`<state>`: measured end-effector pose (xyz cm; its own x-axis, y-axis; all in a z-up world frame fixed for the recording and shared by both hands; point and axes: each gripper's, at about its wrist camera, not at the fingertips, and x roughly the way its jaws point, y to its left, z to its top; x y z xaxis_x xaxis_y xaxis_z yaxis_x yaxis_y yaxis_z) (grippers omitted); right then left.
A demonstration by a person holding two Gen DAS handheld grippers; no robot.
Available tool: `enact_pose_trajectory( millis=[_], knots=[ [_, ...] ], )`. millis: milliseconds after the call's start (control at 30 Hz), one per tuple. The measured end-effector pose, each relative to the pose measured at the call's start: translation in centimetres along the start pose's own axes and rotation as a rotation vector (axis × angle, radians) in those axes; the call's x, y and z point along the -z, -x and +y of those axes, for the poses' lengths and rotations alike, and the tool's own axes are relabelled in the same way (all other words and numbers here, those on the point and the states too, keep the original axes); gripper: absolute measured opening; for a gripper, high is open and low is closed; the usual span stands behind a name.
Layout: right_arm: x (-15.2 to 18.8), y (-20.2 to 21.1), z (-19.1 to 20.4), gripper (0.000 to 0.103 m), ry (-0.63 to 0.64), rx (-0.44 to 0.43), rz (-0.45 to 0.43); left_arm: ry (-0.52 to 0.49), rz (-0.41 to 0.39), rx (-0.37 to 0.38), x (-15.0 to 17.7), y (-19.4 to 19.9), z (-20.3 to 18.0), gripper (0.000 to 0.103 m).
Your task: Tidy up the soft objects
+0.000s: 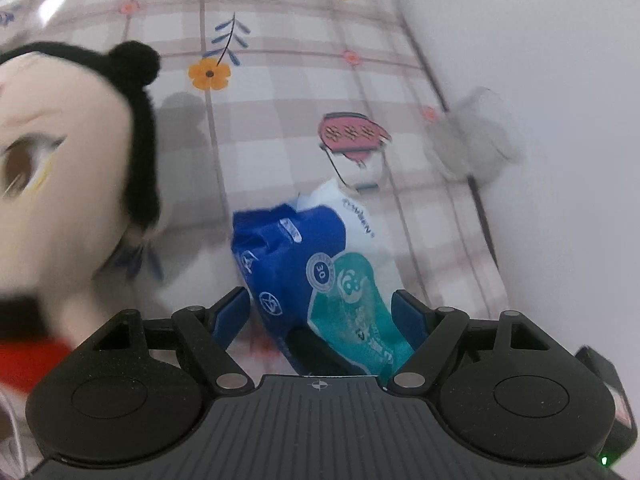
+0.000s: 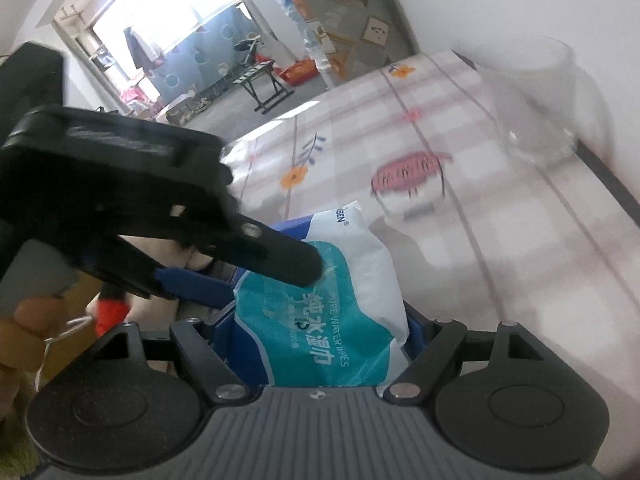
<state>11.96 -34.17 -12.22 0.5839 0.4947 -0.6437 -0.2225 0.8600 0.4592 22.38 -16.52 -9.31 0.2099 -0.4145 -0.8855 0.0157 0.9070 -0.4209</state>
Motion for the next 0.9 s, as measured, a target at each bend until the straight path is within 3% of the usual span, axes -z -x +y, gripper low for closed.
enact_pose_trajectory(
  millis=[200,367,567,700,900],
  knots=[
    [3.0,2.2,1.9,0.062,-0.017,0.024,-0.019,-0.165,-0.147,0.029,6.7,4.6,-0.5,0.089],
    [4.9,2.8,3.1,0.063,-0.005,0.026,-0.049,-0.263,-0.267,0.045,11.9,7.3,1.3,0.092],
    [6.2,5.3,2.5,0.063,-0.004,-0.022,-0.091,-0.291,-0.354,0.069,13.6,8.4,2.9,0.092],
    [6.1,8.4,0.3,0.063,-0.067,-0.059,-0.134,-0.326,-0.376,0.081,13.8,8.4,2.5,0.092],
    [4.5,10.2,-4.0,0.063,-0.236,-0.179,-0.197,-0.312,-0.276,0.100,13.1,5.6,1.9,0.092]
  ],
)
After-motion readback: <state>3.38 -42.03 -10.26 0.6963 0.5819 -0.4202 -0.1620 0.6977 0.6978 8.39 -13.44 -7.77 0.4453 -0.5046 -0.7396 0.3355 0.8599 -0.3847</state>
